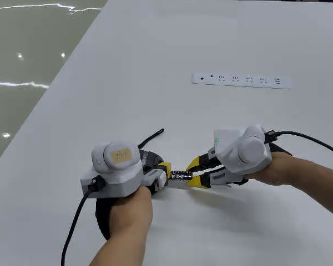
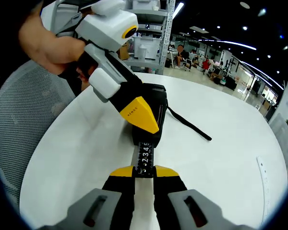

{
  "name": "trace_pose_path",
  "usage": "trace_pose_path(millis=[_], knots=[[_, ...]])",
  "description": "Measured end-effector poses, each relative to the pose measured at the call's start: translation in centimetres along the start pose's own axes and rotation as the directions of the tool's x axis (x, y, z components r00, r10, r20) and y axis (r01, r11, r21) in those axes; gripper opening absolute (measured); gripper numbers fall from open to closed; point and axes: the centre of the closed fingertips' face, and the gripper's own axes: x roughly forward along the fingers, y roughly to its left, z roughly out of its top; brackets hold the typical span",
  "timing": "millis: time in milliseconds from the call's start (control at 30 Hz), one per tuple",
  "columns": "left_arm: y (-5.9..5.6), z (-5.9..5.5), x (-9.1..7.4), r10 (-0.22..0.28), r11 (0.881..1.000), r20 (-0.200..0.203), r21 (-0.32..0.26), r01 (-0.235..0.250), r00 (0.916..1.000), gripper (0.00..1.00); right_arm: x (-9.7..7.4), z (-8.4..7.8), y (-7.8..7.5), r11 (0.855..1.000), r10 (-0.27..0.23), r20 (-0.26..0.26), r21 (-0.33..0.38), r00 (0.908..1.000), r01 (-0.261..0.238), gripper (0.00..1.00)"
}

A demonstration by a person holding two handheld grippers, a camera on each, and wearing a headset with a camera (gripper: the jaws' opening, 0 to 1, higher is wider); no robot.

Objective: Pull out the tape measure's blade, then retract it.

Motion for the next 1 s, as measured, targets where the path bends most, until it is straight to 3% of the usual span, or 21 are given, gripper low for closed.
trace_pose_path(millis=[1000], knots=[[0.03,-0.01,0.01,-0.006,1.0,-0.003,0.004,0.006,1.0,0.56,0.98,0.72,0.05,1.0,0.003,0.013,0.006,0.9999,-0.003,0.13]])
